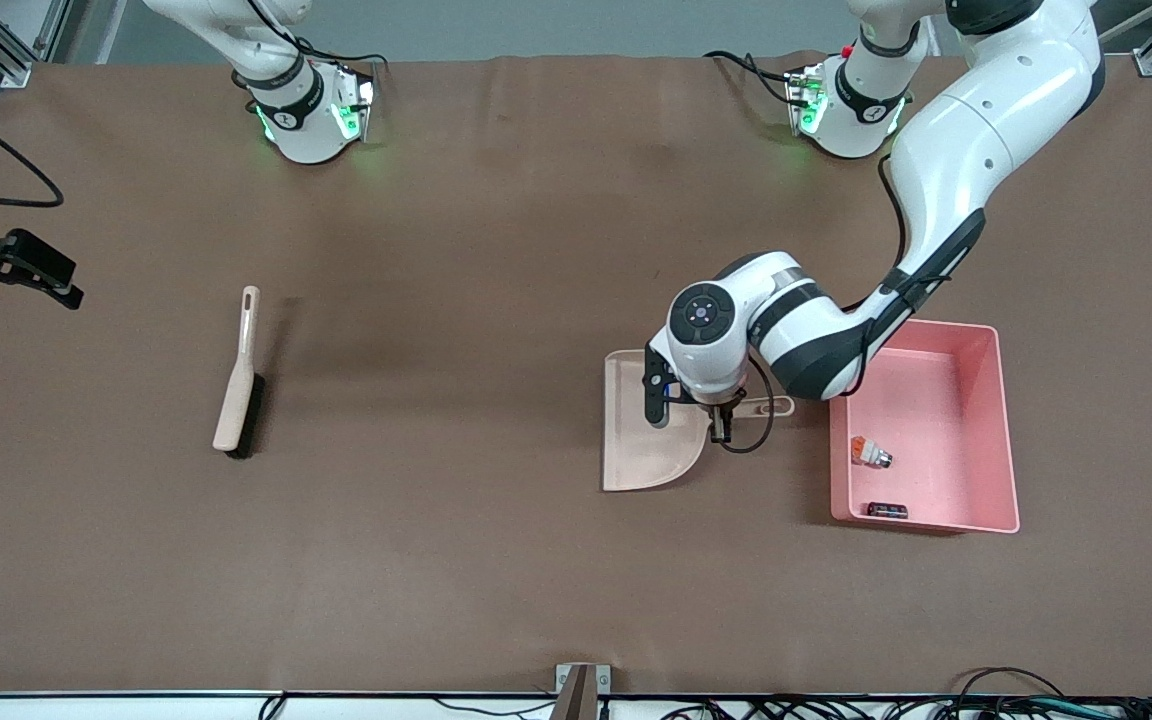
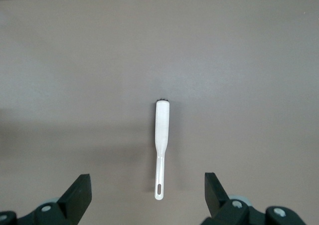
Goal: Clean e-waste and dump in bin
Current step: 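Lower the dustpan onto the table and open the left gripper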
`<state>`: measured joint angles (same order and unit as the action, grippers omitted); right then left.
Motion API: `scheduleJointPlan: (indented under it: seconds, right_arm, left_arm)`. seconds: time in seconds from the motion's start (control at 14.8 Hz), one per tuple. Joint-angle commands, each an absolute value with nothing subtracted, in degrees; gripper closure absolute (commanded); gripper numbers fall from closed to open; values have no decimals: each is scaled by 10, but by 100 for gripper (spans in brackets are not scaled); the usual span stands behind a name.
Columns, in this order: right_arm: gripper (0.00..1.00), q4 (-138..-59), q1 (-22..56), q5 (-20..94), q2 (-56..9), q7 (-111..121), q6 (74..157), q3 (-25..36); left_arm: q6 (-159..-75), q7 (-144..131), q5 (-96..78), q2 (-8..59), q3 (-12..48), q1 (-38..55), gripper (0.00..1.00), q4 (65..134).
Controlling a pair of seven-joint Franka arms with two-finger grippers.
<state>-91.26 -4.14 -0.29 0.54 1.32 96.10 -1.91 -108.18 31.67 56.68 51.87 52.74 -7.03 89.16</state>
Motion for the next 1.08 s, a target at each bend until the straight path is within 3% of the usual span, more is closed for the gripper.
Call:
scheduleJointPlan:
  seconds: [0.0,0.2,0.47,0.54,0.61,0.68,1.02]
  right_arm:
    - [0,-911,-11,-11,10,6,940,17]
    - [0,-913,39,-11,9,6,933,71]
    - [0,-914,35,-10,11,6,916,71]
    - [0,-913,31,-8,11,6,917,71]
    - [0,-913,22,-6,10,6,918,70]
    - [0,-913,20,-6,10,5,919,70]
    - [0,-912,25,-5,9,6,929,71]
  left_arm:
    - [-1106,317,584,510,526,-78,87,921]
    - [-1114,316,585,510,526,-81,86,929]
    - [-1113,298,579,511,526,-81,72,928]
    - [-1108,277,578,511,526,-80,61,929]
    - [-1107,256,577,510,526,-77,19,928]
    - [-1107,231,577,509,526,-71,0,927]
    - [-1044,111,508,472,533,-79,0,905]
